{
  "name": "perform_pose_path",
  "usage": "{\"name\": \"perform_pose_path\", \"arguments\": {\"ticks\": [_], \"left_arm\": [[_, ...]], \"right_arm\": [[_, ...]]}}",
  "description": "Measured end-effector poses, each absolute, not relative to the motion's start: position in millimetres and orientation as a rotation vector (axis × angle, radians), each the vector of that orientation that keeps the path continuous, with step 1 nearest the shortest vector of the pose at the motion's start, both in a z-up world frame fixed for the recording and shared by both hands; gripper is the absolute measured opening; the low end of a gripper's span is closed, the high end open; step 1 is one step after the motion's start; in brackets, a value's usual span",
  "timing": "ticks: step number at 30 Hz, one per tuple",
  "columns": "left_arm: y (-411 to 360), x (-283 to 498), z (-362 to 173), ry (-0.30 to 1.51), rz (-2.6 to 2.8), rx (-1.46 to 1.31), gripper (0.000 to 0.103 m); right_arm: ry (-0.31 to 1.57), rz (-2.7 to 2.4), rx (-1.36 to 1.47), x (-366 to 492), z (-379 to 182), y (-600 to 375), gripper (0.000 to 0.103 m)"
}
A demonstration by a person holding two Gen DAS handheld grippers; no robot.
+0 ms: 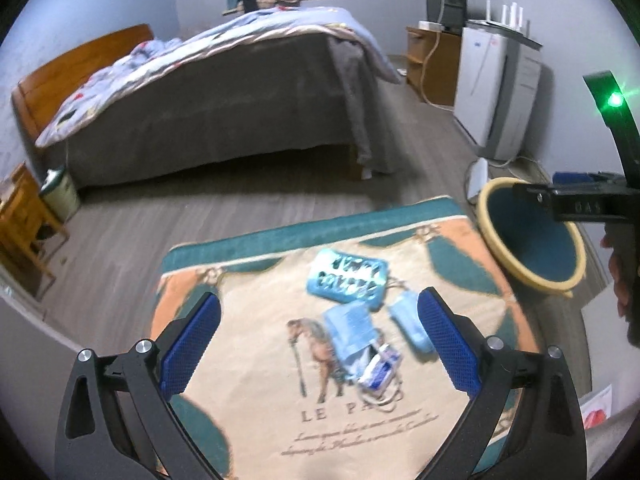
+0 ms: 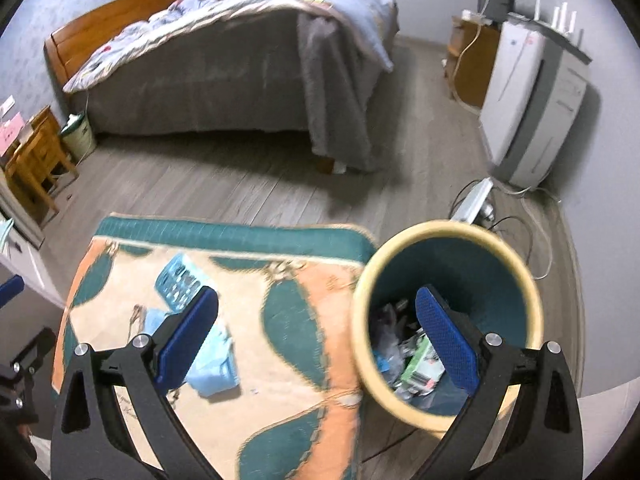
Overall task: Collect trash
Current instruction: 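Move both tools back over the cushion toward the blue face masks, then grasp a blue face mask with right tool while left tool grasps the other mask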
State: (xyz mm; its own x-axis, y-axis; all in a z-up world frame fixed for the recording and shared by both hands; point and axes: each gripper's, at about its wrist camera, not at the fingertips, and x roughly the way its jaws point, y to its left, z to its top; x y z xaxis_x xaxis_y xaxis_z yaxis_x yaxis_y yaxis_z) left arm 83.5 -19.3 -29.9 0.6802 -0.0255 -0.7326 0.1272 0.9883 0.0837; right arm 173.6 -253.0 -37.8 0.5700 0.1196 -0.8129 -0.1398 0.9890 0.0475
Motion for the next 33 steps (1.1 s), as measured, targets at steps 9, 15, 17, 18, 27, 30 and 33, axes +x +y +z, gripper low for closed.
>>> {"name": "perform_pose_path", "arguments": {"ticks": [9,15,17,18,27,30,33], "left_arm": [[5,91,-47,0.845,-0.086,0.111,0.098],[20,99,-60,0.883,-0.07,0.118,0.098],[27,101,-63,0.893,-0.06,0.106,0.098],[29,102,-65,0.898,-0.06,0.101,0.098],[33,114,-87,0.954,-0.071,0.092,0.098],[28,120,-100,0.985,-0.075,0.096,0.098],[17,129,-113,1.009,-0.088,0.109,0.098]], "right_arm": [[1.068,0.172,-0.077,171,-79,-211,0.097],[1.131,0.22,-0.137,167,-107,-185,0.097],[1.141,0.233,-0.168,166,-114,-175,0.097],[1.149,0.244,-0.178,165,-118,-170,0.096],[1.302,0.313,-0.199,165,-159,-148,0.059],[1.364,0.337,-0.149,167,-169,-151,0.051],[1.381,0.349,-0.112,171,-170,-155,0.034]]}}
